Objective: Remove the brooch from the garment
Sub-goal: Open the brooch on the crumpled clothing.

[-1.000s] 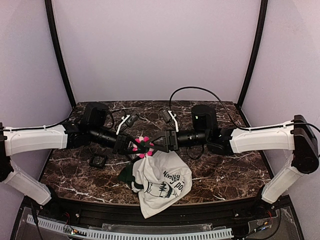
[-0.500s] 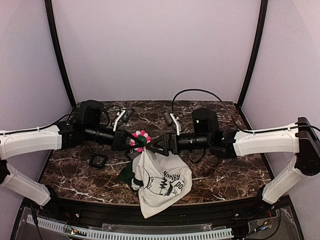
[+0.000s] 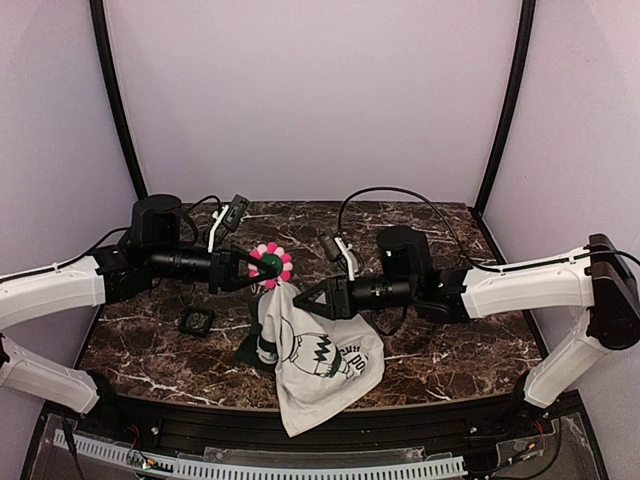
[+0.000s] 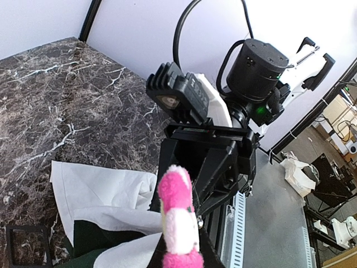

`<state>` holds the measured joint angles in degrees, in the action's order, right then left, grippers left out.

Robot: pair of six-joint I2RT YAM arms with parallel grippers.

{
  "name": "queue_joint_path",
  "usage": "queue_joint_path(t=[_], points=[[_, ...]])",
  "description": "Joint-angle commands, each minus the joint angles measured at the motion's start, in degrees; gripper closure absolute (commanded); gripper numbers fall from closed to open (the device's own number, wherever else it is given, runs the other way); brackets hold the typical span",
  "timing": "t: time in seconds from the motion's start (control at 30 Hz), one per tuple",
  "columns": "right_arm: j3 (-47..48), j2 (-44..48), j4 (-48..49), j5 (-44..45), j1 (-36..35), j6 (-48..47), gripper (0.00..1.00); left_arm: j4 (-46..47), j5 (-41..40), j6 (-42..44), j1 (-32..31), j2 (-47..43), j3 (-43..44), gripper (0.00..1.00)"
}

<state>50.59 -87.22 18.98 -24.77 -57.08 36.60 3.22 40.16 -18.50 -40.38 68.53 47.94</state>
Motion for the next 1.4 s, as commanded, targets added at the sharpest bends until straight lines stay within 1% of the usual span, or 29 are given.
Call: queue_joint_path(t=[0.0,0.07,0.17,0.2,0.23,0.27,0.33,0.4,0.43,0.5,0.57,0.67,0.93,1.07,1.23,1.37], points=[[0.8,2.1,4.7,-0.4,-0.4,-0.9,0.88,3.4,3.9,-0.2,0.8,-1.8,0.6,0.99],[0.5,3.5,5.8,-0.5,-0.4,-1.0,0.99,2.9,5.5,0.1,0.9,-1.3,1.3,0.99],[0.8,4.3,6.9,-1.7,-0.4,-1.5,1.0,2.9,8.6,0.2,1.0,-0.7,1.6,0.99],[1.2,4.3,6.7,-2.1,-0.5,-1.6,0.96,2.8,9.3,0.2,1.1,-0.3,1.9,0.99],[1.3,4.4,6.8,-2.2,-0.4,-1.4,0.88,2.8,10.9,0.2,1.1,0.0,2.0,0.99],[1.3,4.6,6.8,-2.2,-0.5,-1.2,0.8,2.7,12.3,0.0,1.1,0.4,2.2,0.99],[1.4,5.3,7.0,-2.4,-0.4,-1.1,0.57,2.9,13.9,-0.1,1.1,0.7,2.2,0.99],[1.6,6.0,7.1,-3.2,-0.1,-1.3,0.4,2.9,14.9,-0.1,1.1,0.8,2.0,0.99],[1.8,6.3,7.1,-3.7,0.0,-1.2,0.35,2.9,15.2,0.0,1.1,0.8,2.0,0.99],[3.2,6.4,6.2,-4.2,0.3,-1.1,0.29,2.7,15.8,0.1,1.1,0.9,2.0,0.99],[5.6,5.9,2.3,-3.1,0.3,-1.6,0.28,2.6,16.4,0.1,1.2,1.3,2.1,0.99],[9.1,4.3,-3.9,-0.8,0.1,-3.0,0.28,2.1,16.6,0.1,1.1,1.6,2.2,0.99],[12.1,0.8,-8.1,1.2,0.1,-2.9,0.29,2.1,16.7,0.1,1.0,2.0,2.2,0.99],[12.1,0.3,-10.0,2.5,0.1,-3.4,0.3,2.0,16.3,0.1,1.1,2.1,2.2,0.99],[12.6,-0.1,-13.3,7.3,0.1,-3.1,0.31,1.9,15.9,0.3,1.0,2.1,2.2,0.99],[15.5,-2.2,-18.0,10.4,-0.4,-3.9,0.32,1.9,16.0,0.3,1.0,2.3,2.2,0.99]])
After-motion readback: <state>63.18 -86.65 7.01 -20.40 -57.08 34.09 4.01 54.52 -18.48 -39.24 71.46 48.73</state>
